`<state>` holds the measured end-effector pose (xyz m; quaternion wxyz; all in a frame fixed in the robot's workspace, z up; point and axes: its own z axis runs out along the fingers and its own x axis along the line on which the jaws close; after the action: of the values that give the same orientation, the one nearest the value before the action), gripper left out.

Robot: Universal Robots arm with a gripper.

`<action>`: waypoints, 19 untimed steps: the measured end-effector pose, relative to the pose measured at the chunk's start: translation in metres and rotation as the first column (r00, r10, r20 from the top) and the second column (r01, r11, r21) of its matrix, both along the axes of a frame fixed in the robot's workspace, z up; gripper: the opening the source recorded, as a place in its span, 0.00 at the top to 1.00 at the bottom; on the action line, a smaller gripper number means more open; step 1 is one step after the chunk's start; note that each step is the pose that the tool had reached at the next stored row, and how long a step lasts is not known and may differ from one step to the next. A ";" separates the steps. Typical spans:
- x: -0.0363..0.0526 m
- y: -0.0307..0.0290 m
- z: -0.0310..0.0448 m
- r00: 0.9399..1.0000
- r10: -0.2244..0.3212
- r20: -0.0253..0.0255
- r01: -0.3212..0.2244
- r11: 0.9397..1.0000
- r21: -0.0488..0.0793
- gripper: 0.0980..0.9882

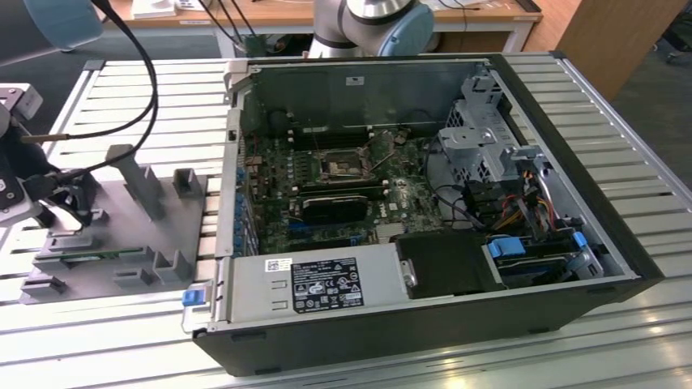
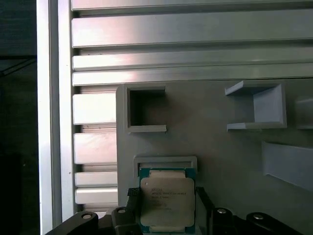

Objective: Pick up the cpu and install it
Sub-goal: 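Pick up the cpu and move it towards the insertion slot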

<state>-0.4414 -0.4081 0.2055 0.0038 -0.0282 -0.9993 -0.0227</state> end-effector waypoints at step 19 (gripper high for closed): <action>0.0000 0.0000 0.0117 1.000 0.000 0.000 0.000 1.000 0.000 0.51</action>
<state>-0.4414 -0.4081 0.2172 0.0039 -0.0282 -0.9993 -0.0228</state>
